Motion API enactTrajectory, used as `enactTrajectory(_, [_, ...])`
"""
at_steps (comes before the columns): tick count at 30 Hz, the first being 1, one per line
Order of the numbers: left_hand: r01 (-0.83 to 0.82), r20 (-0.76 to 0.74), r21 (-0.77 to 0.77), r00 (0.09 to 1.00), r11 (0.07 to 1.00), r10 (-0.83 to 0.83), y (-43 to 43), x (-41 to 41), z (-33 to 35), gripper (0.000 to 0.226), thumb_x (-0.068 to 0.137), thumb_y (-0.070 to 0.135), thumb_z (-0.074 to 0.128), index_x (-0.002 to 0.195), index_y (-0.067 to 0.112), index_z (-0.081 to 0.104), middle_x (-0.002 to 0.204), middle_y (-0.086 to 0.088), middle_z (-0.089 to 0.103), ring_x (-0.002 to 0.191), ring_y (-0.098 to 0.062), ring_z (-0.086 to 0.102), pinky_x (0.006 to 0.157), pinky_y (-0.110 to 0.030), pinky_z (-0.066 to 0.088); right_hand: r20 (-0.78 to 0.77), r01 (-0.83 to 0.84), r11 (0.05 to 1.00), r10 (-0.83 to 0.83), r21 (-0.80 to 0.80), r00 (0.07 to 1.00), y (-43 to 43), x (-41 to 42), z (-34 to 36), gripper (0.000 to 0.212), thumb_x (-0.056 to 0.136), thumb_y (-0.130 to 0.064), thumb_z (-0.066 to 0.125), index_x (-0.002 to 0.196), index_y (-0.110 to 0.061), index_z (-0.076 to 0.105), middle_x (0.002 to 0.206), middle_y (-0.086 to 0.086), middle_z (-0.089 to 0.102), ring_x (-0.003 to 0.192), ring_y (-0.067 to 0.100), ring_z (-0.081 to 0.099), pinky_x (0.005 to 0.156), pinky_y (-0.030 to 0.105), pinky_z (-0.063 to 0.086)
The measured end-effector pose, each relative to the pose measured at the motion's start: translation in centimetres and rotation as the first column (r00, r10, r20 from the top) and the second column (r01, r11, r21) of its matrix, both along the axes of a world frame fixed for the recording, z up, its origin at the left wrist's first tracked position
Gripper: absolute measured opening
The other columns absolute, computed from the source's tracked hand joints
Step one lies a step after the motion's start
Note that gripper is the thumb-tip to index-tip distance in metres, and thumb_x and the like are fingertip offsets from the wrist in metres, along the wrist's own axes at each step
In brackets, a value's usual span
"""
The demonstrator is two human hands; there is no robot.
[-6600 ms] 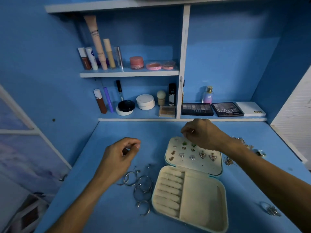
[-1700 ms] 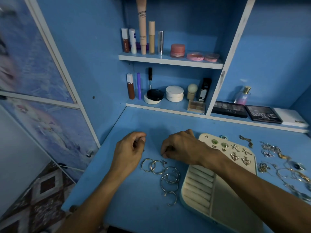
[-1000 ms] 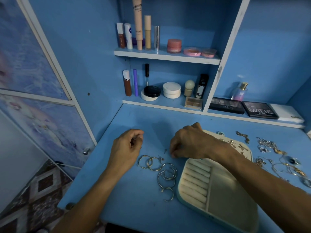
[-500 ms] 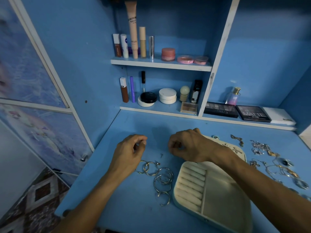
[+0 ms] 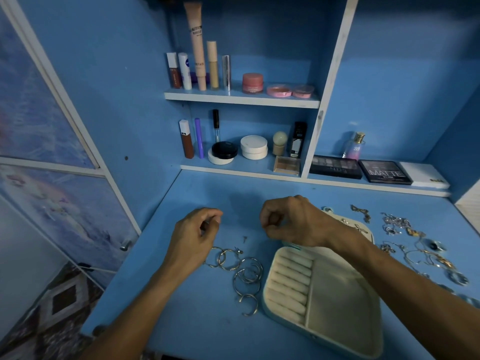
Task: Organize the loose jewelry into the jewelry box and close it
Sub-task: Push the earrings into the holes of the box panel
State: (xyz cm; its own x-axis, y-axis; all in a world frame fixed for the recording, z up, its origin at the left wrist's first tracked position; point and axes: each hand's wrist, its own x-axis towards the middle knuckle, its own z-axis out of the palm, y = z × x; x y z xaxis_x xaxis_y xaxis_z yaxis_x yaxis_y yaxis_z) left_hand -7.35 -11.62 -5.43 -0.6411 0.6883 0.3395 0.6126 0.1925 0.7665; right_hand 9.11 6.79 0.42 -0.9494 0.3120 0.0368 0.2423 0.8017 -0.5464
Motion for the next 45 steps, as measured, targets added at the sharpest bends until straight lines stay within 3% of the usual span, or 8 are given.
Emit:
enactTrajectory(7, [0.095,-0.074,-0.061,0.992,0.994,-0.099,-0.5,-0.2,-0.5,0.013,0.092,0.017,0.071,0.098,0.027,0.075,0.091,0.012,0.064,0.086,-0.013,0.062,0.073,-0.017,0.048,0.072,-0.127,0.946,0.111,0.297,0.991,-1.9,-1.0,-1.2,0.009,0.089,-0.036,0.067,0.097,-0.037,0.073,0.096,-0.024,0.071,0.095,-0.001,0.057,0.086,0.031,0.019])
enactTrajectory(9, [0.123,-0.061,-0.082,0.990,0.989,-0.128,-0.8,-0.4,-0.7,0.012,0.088,0.030,0.075,0.101,0.031,0.075,0.097,0.014,0.064,0.094,-0.011,0.062,0.079,-0.022,0.050,0.072,-0.139,0.933,0.122,0.331,0.990,-2.2,-1.3,-1.4,0.011,0.090,-0.036,0.066,0.098,-0.036,0.073,0.097,-0.023,0.071,0.095,0.000,0.056,0.083,0.031,0.016])
enactTrajectory(13, [0.228,-0.045,-0.200,0.969,0.953,-0.242,-1.4,-0.8,-0.5,0.040,0.075,0.055,0.076,0.112,0.042,0.068,0.112,0.022,0.057,0.112,-0.004,0.052,0.090,-0.012,0.040,0.080,-0.149,0.927,0.128,0.344,0.988,-2.2,-1.5,-1.3,0.012,0.090,-0.035,0.064,0.098,-0.036,0.074,0.096,-0.023,0.068,0.094,0.002,0.055,0.081,0.032,0.015])
enactTrajectory(22, [0.280,-0.025,-0.255,0.955,0.925,-0.296,-2.1,-1.3,-0.1,0.049,0.074,0.040,0.088,0.115,0.048,0.063,0.120,0.023,0.054,0.117,-0.002,0.049,0.096,-0.010,0.038,0.021,-0.123,0.964,0.122,0.236,0.992,-3.1,-1.9,-1.2,0.010,0.088,-0.036,0.069,0.096,-0.038,0.075,0.091,-0.019,0.068,0.093,0.001,0.056,0.090,0.035,0.024])
enactTrajectory(32, [0.281,0.016,-0.295,0.957,0.913,-0.289,-2.1,-1.4,0.5,0.056,0.072,0.042,0.089,0.120,0.047,0.061,0.121,0.021,0.053,0.115,-0.002,0.050,0.096,-0.009,0.037,0.103,-0.201,0.937,0.179,0.286,0.979,-3.3,-2.4,-1.3,0.008,0.090,-0.035,0.068,0.093,-0.034,0.075,0.085,-0.023,0.062,0.093,0.001,0.055,0.080,0.030,0.015])
enactTrajectory(37, [0.289,0.088,-0.232,0.957,0.929,-0.276,-2.2,-1.5,0.5,0.042,0.079,0.042,0.083,0.117,0.045,0.065,0.119,0.020,0.057,0.115,-0.002,0.055,0.097,-0.016,0.043,0.096,-0.170,0.958,0.151,0.232,0.984,-2.8,-2.3,-1.3,0.009,0.092,-0.033,0.067,0.096,-0.036,0.074,0.087,-0.024,0.061,0.094,-0.001,0.054,0.088,0.033,0.021])
enactTrajectory(41, [0.102,0.079,-0.008,0.992,0.995,-0.101,-2.0,-1.9,0.4,0.023,0.091,0.016,0.073,0.102,0.036,0.071,0.103,0.018,0.065,0.098,-0.005,0.066,0.085,-0.018,0.050,0.095,-0.197,0.939,0.177,0.283,0.980,-2.6,-2.3,-1.2,0.007,0.092,-0.036,0.067,0.096,-0.036,0.072,0.091,-0.024,0.068,0.091,-0.001,0.055,0.089,0.033,0.021])
enactTrajectory(45, [-0.044,-0.013,-0.020,0.999,0.999,0.044,-2.2,-3.0,0.7,0.019,0.093,0.011,0.070,0.102,0.026,0.074,0.097,0.016,0.067,0.090,0.004,0.062,0.075,-0.005,0.043,0.090,-0.230,0.850,0.213,0.474,0.973,-3.3,-2.2,-1.5,0.010,0.095,-0.029,0.058,0.093,-0.031,0.068,0.087,-0.013,0.067,0.087,0.008,0.055,0.081,0.031,0.014])
